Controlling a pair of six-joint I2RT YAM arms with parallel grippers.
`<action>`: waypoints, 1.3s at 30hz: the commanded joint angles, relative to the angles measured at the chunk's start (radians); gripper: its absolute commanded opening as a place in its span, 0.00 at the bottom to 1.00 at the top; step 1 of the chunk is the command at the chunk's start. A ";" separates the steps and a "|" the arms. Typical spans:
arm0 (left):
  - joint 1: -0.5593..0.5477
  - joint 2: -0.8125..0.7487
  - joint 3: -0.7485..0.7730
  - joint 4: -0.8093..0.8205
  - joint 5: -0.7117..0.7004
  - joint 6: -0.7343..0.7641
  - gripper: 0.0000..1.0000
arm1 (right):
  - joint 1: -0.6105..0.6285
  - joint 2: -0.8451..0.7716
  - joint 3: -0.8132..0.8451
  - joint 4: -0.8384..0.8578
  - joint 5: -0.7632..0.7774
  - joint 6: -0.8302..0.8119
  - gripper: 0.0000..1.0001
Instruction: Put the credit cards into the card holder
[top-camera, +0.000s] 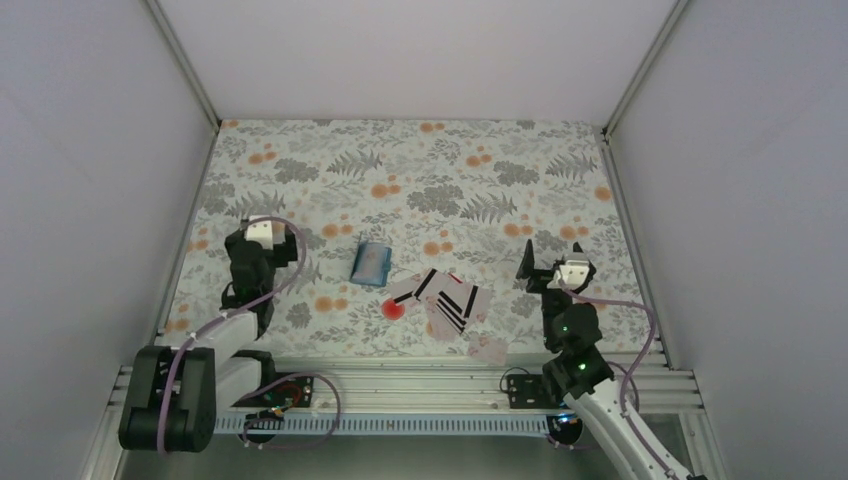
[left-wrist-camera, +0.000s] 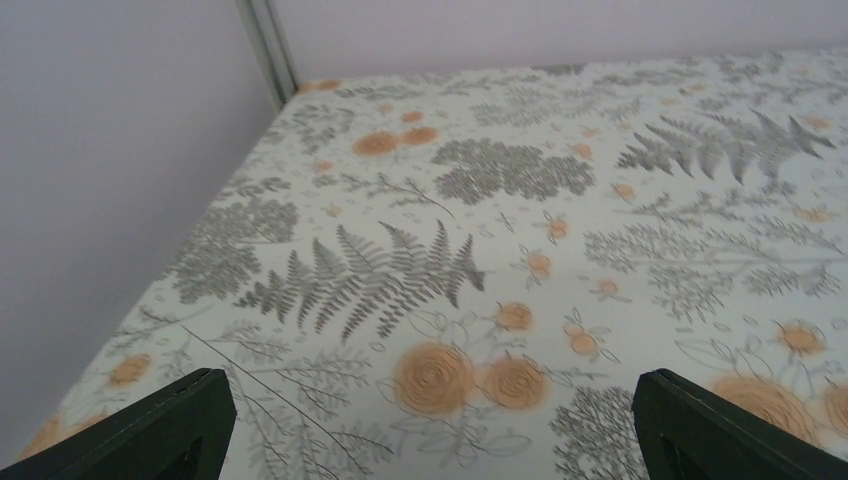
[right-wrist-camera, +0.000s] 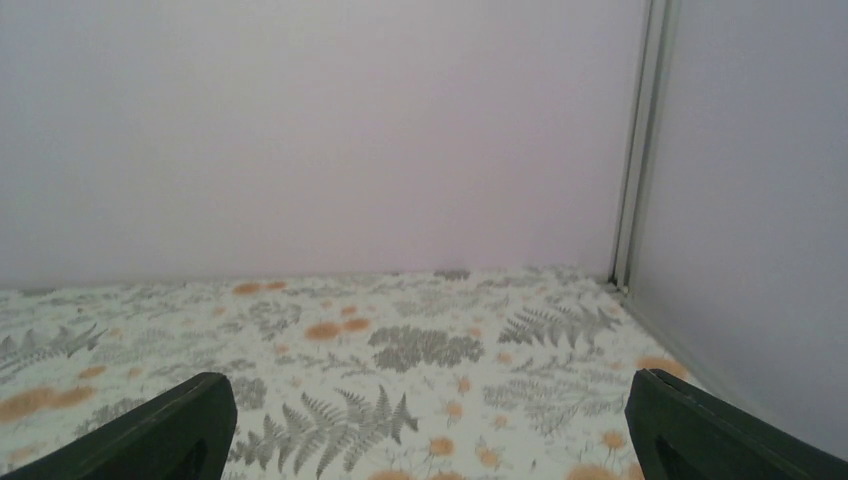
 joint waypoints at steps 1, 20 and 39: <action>0.038 -0.029 -0.013 0.092 0.016 0.017 1.00 | -0.047 0.002 -0.091 0.111 -0.075 -0.047 0.99; 0.092 0.397 0.128 0.476 0.163 0.004 0.99 | -0.449 0.833 -0.023 0.843 -0.561 -0.090 0.99; 0.069 0.475 0.086 0.624 0.232 0.070 1.00 | -0.485 1.301 0.217 0.964 -0.724 -0.042 0.99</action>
